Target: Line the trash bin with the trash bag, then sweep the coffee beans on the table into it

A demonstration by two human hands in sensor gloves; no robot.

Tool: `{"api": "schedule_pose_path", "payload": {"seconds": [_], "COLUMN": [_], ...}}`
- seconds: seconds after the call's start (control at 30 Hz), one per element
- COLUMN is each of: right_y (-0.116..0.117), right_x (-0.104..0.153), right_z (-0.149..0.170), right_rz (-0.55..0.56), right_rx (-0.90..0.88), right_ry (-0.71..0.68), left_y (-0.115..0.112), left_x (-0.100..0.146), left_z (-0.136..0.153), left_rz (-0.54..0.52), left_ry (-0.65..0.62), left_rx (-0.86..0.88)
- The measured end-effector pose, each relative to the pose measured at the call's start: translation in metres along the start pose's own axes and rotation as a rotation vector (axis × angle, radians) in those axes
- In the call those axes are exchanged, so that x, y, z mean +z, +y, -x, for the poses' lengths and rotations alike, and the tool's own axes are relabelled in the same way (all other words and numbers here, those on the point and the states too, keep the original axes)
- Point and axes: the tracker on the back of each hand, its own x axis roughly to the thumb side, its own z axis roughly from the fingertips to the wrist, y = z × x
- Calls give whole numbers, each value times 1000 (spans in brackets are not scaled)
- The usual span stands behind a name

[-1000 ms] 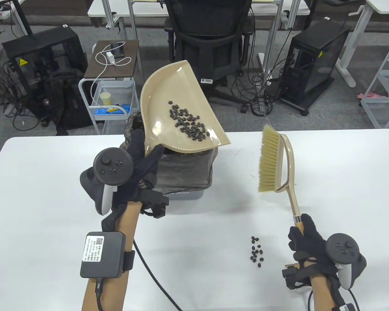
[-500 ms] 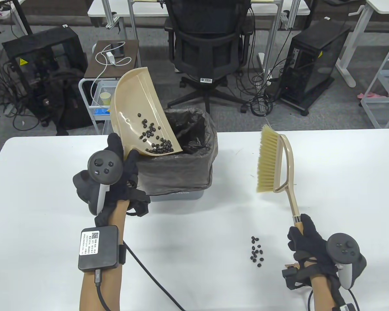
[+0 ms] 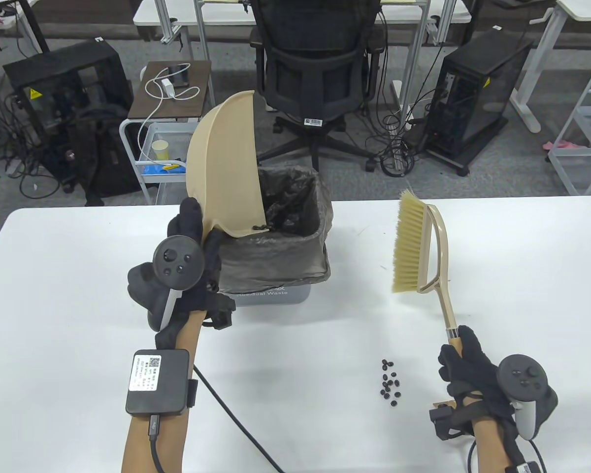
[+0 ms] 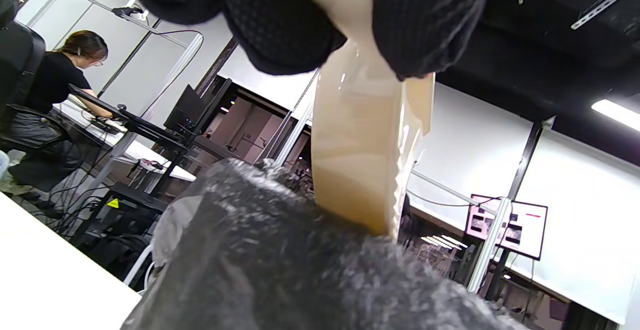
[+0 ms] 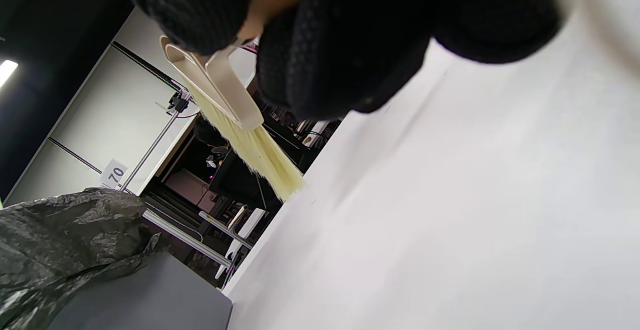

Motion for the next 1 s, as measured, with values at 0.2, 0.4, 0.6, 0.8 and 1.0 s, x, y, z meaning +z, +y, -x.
{"api": "schedule_pose_path", "payload": {"seconds": [0.2, 0.4, 0.6, 0.8, 1.0], "right_y": [1, 0, -1, 1, 2], "right_x": [0, 1, 0, -1, -1], "right_z": [0, -1, 1, 4, 7], "right_rz": [0, 23, 18, 23, 6], "right_rx": [8, 32, 9, -30, -95], "right_ry": [0, 0, 18, 57, 75], "left_y": [7, 9, 16, 25, 24], "left_x": [9, 20, 23, 28, 41], "left_z": [-12, -33, -43, -40, -35], "left_rz": [-54, -94, -80, 19, 185], "left_ry": [-86, -154, -197, -168, -210], "left_rx": [-56, -127, 12, 353, 585]}}
